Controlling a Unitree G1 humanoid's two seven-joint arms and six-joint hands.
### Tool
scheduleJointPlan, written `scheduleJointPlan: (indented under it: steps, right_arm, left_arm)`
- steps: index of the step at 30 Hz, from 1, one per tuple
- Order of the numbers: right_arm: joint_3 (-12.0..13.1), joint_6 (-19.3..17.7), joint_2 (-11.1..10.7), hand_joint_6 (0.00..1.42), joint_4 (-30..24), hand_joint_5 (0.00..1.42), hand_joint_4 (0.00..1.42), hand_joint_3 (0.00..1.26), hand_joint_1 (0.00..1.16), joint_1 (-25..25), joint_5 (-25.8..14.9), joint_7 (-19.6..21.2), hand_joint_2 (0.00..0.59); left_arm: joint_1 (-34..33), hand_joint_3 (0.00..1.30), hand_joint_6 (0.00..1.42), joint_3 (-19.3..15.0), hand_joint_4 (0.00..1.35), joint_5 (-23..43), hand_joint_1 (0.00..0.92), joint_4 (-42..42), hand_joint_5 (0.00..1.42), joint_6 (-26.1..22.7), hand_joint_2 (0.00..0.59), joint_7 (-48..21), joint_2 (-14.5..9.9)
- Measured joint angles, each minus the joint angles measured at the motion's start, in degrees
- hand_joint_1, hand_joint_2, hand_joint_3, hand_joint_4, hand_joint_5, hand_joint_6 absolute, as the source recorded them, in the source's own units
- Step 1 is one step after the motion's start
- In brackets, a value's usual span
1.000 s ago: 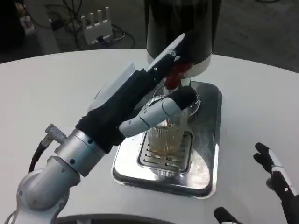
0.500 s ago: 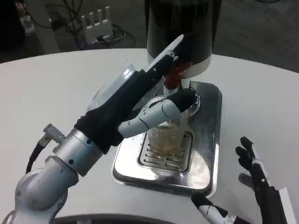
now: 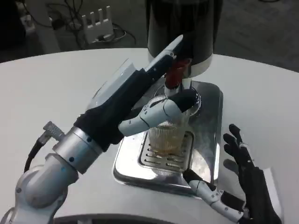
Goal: Grasp the cup under the faucet to collect the drink, then remove the cup.
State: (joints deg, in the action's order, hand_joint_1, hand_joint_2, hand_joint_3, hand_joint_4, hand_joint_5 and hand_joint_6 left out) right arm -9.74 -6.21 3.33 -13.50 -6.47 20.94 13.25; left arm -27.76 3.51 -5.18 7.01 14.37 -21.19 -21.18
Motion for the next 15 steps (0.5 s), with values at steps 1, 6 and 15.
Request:
scheduleJointPlan:
  steps: [1,6,15]
  right_arm:
    - [0.0,0.2,0.0,0.2,0.4,0.12,0.11,0.06,0.8,0.6,0.0,0.2,0.177]
    - [-0.1,1.0,0.1,0.21,2.2,0.12,0.11,0.06,0.8,3.1,-0.2,0.6,0.176]
    - [-0.3,1.0,0.0,0.2,2.2,0.12,0.11,0.06,0.79,3.2,-1.1,0.8,0.183]
  left_arm:
    - [0.0,0.05,0.11,0.0,0.01,0.0,0.0,0.0,0.11,0.0,0.08,0.0,0.0]
    - [-0.2,0.05,0.11,0.2,0.01,-0.4,0.0,-0.1,0.11,0.1,0.08,0.0,-0.5]
    - [-0.8,0.05,0.11,0.5,0.01,-2.5,0.0,-0.1,0.11,0.5,0.08,0.0,-2.3]
